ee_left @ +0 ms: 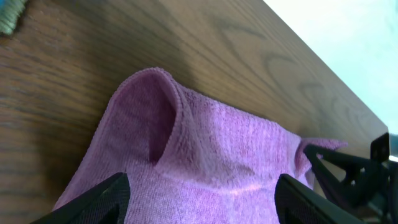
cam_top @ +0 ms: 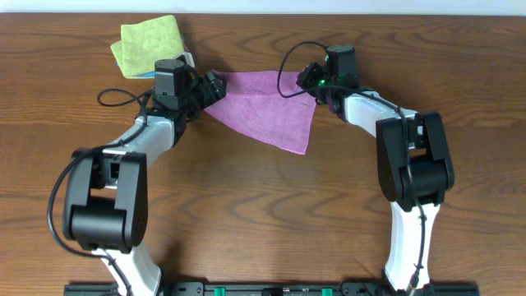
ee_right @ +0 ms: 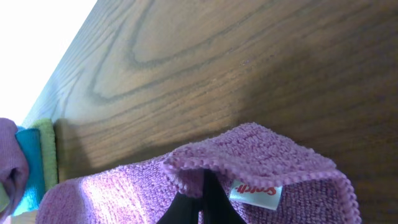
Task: Fold the cloth
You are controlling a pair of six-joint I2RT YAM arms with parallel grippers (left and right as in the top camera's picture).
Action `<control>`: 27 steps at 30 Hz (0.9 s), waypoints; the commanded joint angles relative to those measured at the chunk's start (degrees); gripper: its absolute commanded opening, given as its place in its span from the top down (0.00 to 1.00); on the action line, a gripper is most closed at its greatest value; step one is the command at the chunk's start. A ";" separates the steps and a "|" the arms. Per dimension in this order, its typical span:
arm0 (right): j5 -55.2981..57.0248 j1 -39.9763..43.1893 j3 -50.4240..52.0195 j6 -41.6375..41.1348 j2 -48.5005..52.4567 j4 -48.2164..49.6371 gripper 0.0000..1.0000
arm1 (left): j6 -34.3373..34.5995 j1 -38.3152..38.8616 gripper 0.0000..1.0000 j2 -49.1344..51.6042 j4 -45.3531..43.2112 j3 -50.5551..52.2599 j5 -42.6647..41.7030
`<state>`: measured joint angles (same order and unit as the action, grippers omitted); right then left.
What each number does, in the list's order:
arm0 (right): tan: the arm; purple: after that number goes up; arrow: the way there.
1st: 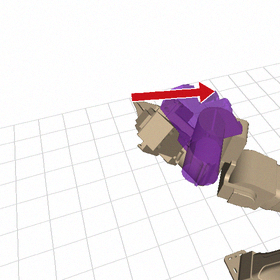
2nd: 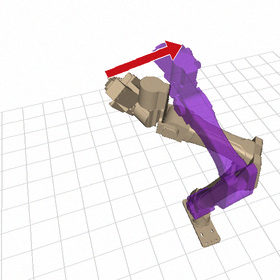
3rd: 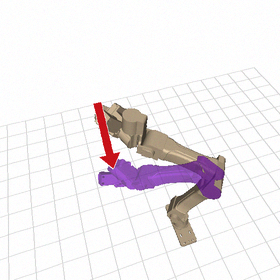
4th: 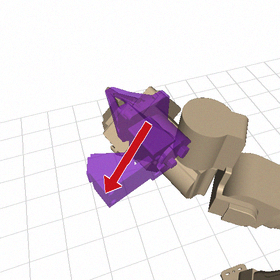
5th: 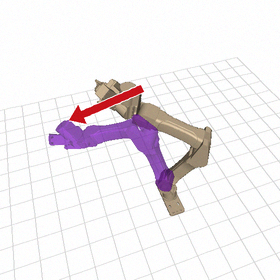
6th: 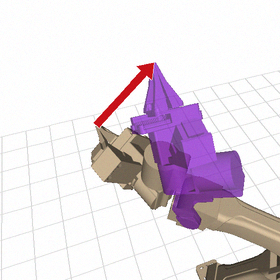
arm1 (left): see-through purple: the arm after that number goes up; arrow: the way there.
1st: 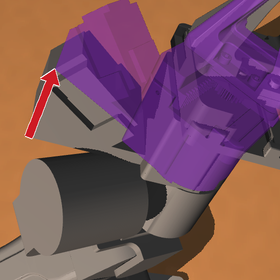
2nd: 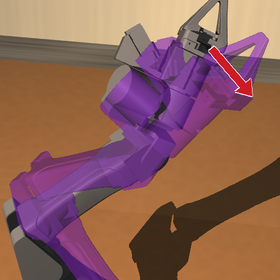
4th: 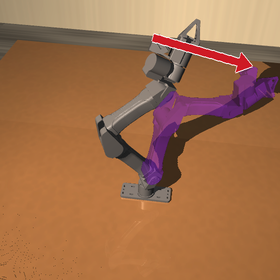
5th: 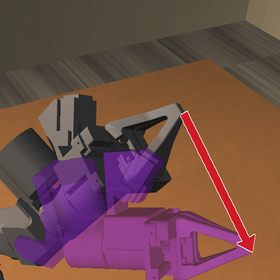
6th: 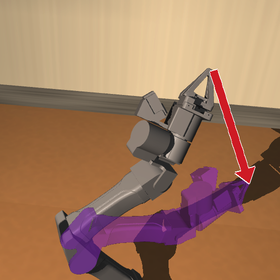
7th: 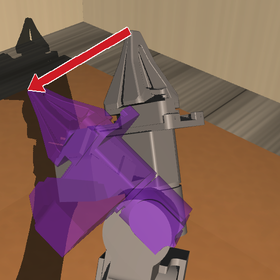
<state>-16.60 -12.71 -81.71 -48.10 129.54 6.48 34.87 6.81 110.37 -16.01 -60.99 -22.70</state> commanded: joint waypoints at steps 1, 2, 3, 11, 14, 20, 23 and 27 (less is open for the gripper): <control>-1.49 0.31 -1.18 -0.04 0.63 -0.04 0.99 | 3.74 0.07 0.24 3.04 -2.51 0.07 -1.01; -1.55 0.31 -1.18 -0.04 0.63 -0.04 0.99 | 4.76 0.09 0.24 4.04 -3.98 0.07 -1.55; -1.70 0.31 -1.18 -0.04 0.63 -0.04 0.99 | 5.68 0.07 0.24 4.79 -5.01 0.04 -1.90; -1.70 0.31 -1.18 -0.04 0.63 -0.07 0.99 | 10.56 0.13 0.25 8.76 -12.22 -0.07 -2.82; -1.70 0.31 -1.18 -0.04 0.63 -0.07 0.99 | 11.69 0.26 0.25 10.25 -13.44 -0.79 -2.84; -1.66 0.31 -1.18 -0.02 0.63 -0.09 0.98 | 11.89 0.94 0.28 11.89 -13.46 -3.15 -2.84; -1.62 0.33 -1.18 0.04 0.63 -0.09 0.98 | 11.85 1.16 0.34 11.89 -13.44 -4.04 -2.51; -1.36 0.31 -1.18 0.17 0.63 -0.17 0.99 | 11.85 1.16 0.40 12.15 -13.44 -4.52 -2.19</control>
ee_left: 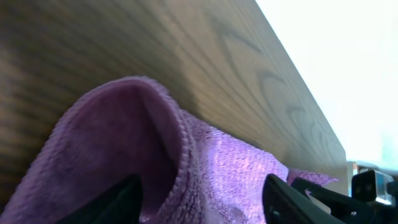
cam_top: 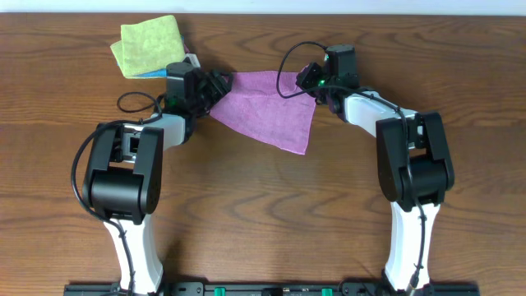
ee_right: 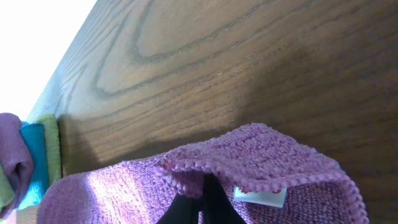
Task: Fold the cloth
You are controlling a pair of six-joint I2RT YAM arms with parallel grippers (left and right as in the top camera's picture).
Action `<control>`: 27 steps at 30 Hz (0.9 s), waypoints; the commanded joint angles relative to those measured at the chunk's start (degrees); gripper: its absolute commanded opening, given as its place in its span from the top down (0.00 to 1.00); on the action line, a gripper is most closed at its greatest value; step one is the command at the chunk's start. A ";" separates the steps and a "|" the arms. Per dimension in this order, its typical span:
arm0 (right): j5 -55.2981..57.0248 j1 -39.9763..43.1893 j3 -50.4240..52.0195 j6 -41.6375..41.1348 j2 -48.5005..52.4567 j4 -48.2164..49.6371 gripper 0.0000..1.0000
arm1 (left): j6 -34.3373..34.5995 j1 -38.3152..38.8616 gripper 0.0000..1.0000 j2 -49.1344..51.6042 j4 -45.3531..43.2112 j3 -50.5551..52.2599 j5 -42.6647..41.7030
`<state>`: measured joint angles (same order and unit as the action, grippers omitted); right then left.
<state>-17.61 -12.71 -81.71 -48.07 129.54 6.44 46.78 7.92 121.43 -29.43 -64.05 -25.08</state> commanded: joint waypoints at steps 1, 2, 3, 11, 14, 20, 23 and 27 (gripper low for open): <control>-0.24 0.31 -1.18 0.15 0.63 -0.15 0.98 | -0.07 0.04 0.41 1.22 0.00 -1.49 0.22; -0.22 0.31 -1.18 0.15 0.63 -0.22 0.99 | -0.07 0.04 0.43 1.51 -0.07 -1.49 0.20; -0.20 0.31 -1.18 0.15 0.63 -0.20 0.99 | -0.07 0.04 0.44 1.81 -0.26 -1.49 0.15; -0.26 0.44 -1.18 1.84 0.57 0.02 0.99 | -0.09 0.00 0.94 2.80 -1.60 -1.55 -0.46; -0.92 0.94 -1.18 4.11 -0.31 -0.04 0.99 | -1.81 -0.81 0.94 2.64 -3.06 -2.80 -4.28; -2.16 2.43 -1.18 8.31 -6.88 -3.41 0.98 | -2.40 -2.93 0.94 1.05 -0.07 -13.11 -15.63; -1.92 3.19 -1.22 10.56 -11.28 -4.35 0.99 | -1.75 -3.04 0.94 0.68 5.92 -20.37 -17.29; -2.19 5.79 -4.13 10.64 -14.58 -4.92 0.99 | -2.12 -2.97 0.94 0.70 15.50 -31.36 -15.93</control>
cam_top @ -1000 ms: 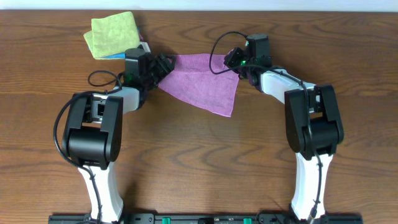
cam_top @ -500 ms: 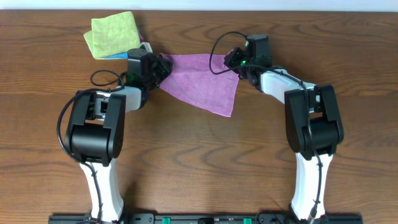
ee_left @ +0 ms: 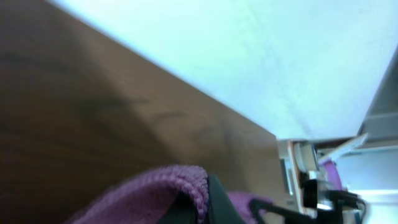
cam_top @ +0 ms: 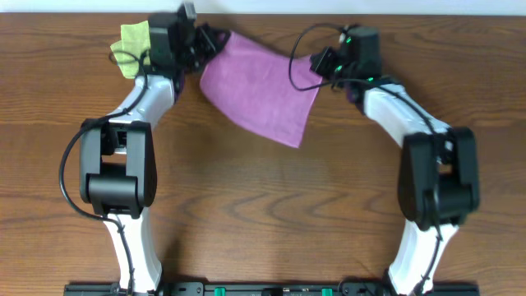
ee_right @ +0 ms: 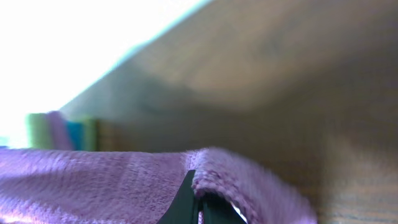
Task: Fold the cloth
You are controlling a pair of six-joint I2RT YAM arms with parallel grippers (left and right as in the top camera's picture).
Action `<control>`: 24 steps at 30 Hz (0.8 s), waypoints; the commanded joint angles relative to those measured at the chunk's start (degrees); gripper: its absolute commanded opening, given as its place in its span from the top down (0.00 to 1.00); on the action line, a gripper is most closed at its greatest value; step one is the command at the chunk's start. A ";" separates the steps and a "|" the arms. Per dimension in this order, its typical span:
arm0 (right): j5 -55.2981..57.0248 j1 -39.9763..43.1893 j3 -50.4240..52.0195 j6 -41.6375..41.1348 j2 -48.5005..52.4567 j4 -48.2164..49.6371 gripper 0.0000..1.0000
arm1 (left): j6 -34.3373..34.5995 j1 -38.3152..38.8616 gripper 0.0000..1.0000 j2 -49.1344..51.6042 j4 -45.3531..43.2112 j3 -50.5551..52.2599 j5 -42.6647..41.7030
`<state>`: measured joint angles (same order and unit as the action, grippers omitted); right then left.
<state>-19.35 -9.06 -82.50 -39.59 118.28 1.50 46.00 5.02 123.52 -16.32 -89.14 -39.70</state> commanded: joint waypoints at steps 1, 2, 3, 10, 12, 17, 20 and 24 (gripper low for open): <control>-0.74 2.78 -4.85 2.14 -3.32 -0.48 0.99 | -1.57 -0.07 0.94 -1.40 3.78 -8.22 -0.57; -1.09 3.34 -6.60 2.10 -3.28 -1.27 0.99 | -1.88 -0.09 0.94 -1.40 5.05 -9.97 0.35; -1.07 3.85 -8.50 2.08 -3.10 -2.23 0.99 | -2.19 -0.09 0.95 -1.40 6.34 -11.76 1.40; -0.13 4.96 -18.32 5.09 -2.82 -6.58 0.98 | -2.27 -0.13 0.95 -1.40 7.52 -15.13 1.68; -0.90 4.96 -20.06 6.95 -2.84 -10.25 0.99 | -2.40 -0.20 0.94 -1.40 7.56 -15.21 -1.57; -4.11 4.68 -23.10 11.47 -3.04 -21.84 0.99 | -5.68 -0.59 0.94 -1.42 9.73 -15.23 -11.21; -4.24 4.31 -23.26 15.15 -3.93 -30.58 0.99 | -8.92 -1.99 0.94 -1.42 15.67 -15.23 -17.09; -4.15 4.09 -23.26 19.50 -4.61 -40.22 0.99 | -17.14 -3.87 0.94 -1.53 26.86 -15.23 -21.86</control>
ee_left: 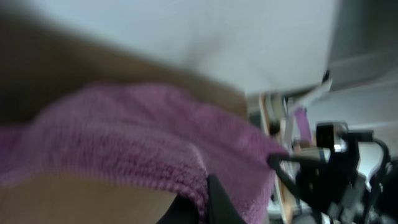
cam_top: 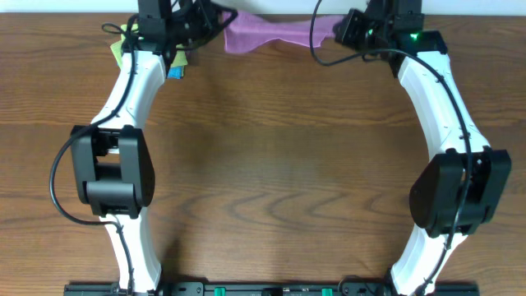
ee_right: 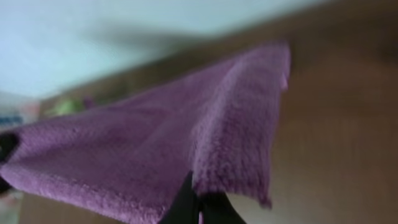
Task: Fold the cloth
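Observation:
The purple cloth (cam_top: 271, 31) hangs stretched between both grippers at the far edge of the table, lifted off the wood. My left gripper (cam_top: 220, 18) is shut on its left corner; in the left wrist view the cloth (ee_left: 143, 143) drapes over the pinching fingers (ee_left: 214, 202). My right gripper (cam_top: 337, 25) is shut on the right corner, and the right wrist view shows the cloth (ee_right: 155, 149) hanging from its closed fingers (ee_right: 196, 205). Both wrist views are blurred.
A stack of folded cloths, yellow-green with a blue one (cam_top: 175, 72), lies at the far left, mostly hidden under the left arm. Brown wooden table (cam_top: 271, 164); its far edge (cam_top: 493, 14) runs along the top of the overhead view.
Both grippers have gone farther toward the table's far edge and higher, carrying the cloth. It was hanging down over the table; now only a narrow band shows between them.
The cloth lay on the table with the right gripper pinching its right corner and the left gripper open at the left corner. The left gripper then closed in on that corner. Later both held it raised; now it hangs stretched at the far edge.

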You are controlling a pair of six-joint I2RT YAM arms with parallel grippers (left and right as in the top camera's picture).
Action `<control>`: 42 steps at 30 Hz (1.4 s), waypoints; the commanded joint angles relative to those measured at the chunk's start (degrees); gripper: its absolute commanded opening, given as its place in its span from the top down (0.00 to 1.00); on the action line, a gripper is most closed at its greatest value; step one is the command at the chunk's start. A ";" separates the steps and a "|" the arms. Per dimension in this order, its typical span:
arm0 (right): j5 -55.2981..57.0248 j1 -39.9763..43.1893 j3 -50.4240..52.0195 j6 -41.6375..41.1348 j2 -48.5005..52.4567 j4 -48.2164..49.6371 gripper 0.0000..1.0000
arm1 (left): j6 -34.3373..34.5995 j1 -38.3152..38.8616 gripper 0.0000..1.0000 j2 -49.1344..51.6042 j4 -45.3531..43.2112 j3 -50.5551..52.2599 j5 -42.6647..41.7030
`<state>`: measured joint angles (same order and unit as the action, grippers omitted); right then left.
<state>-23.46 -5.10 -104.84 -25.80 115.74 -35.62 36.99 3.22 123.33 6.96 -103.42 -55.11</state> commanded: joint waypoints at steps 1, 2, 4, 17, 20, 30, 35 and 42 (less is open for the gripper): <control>0.22 0.15 -0.92 6.67 -2.23 -5.68 0.99 | -10.80 -2.43 0.95 -1.49 6.78 -0.96 -6.97; 0.57 0.15 -0.92 7.45 -2.25 -7.63 0.99 | -14.05 -2.78 0.95 -1.66 10.67 -0.96 -7.28; 0.61 0.15 -0.92 9.46 -2.27 -11.61 0.99 | -21.38 -3.10 0.94 -2.32 19.12 -0.96 -7.61; 1.97 -0.57 -0.92 16.50 -2.29 -28.65 0.98 | -53.44 -1.44 0.94 -4.85 59.69 -0.94 0.07; 2.23 -0.57 -0.90 18.14 -2.29 -31.08 0.98 | -59.87 -1.38 0.94 -4.85 66.31 -0.79 0.24; 2.27 -0.55 4.04 22.97 -6.97 -32.96 0.98 | -65.75 -0.79 0.94 -5.22 74.49 -0.72 0.90; 1.92 -0.55 14.10 23.30 -13.99 -27.78 0.99 | -65.68 1.97 0.94 -6.16 76.02 -0.50 5.14; 0.48 -0.52 32.02 21.29 -25.29 -20.46 0.98 | -63.95 7.48 0.94 -6.29 75.67 2.75 10.08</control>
<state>-23.90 -6.24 -77.01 -4.05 93.60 -57.06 -26.87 9.80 118.43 82.24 -102.96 -49.19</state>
